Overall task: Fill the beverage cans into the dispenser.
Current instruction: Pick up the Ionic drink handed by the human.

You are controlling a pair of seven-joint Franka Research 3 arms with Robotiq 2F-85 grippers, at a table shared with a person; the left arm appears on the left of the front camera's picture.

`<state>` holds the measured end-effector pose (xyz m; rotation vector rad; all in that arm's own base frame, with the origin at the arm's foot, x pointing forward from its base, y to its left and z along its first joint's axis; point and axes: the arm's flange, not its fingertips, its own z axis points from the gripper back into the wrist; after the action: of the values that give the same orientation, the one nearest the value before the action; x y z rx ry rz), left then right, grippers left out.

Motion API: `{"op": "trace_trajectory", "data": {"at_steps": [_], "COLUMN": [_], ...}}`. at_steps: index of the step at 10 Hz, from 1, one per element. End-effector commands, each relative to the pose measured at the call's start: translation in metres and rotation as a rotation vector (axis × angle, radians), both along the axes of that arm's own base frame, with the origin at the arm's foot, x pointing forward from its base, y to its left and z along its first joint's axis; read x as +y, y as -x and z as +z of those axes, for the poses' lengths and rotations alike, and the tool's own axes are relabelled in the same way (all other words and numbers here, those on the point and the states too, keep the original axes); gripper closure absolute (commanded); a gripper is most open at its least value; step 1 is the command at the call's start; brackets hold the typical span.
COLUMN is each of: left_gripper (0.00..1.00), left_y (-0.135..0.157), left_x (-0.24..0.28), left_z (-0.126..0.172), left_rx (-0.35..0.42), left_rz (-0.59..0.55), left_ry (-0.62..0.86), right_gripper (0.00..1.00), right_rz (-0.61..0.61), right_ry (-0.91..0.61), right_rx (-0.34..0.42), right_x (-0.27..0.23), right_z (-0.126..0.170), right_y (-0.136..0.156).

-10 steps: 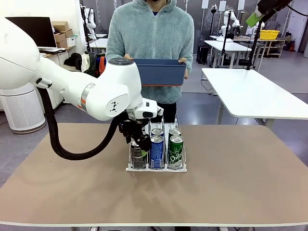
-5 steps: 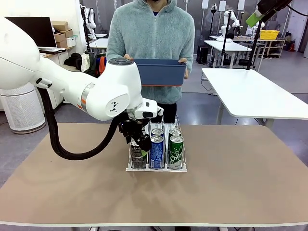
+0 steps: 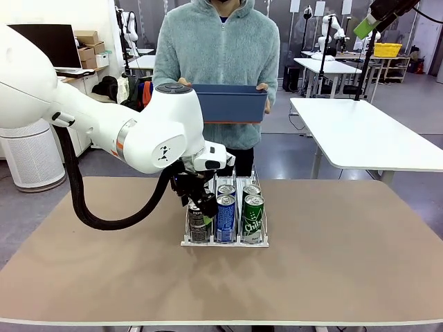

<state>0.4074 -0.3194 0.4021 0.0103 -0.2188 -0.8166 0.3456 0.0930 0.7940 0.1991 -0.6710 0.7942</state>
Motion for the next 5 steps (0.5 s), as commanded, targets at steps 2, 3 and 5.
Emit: {"op": "trace_trajectory", "data": {"at_steps": [2, 3, 5], "left_gripper": [0.00, 0.00, 0.00], "left_y": [0.003, 0.004, 0.004], "left_x": [0.009, 0.026, 0.053], "left_z": [0.019, 0.045, 0.087], "left_rx": [0.000, -0.010, -0.025], "left_rz": [-0.023, -0.076, -0.115], "left_ry": [-0.039, -0.032, -0.029], "right_gripper": [0.00, 0.00, 0.00], "right_rz": [-0.006, -0.006, -0.006], "right_ry": [-0.005, -0.005, -0.005], "right_rx": [0.003, 0.003, 0.003], "right_x": [0.000, 0.000, 0.000], "right_z": [0.000, 0.000, 0.000], "right_y": [0.000, 0.000, 0.000]}}
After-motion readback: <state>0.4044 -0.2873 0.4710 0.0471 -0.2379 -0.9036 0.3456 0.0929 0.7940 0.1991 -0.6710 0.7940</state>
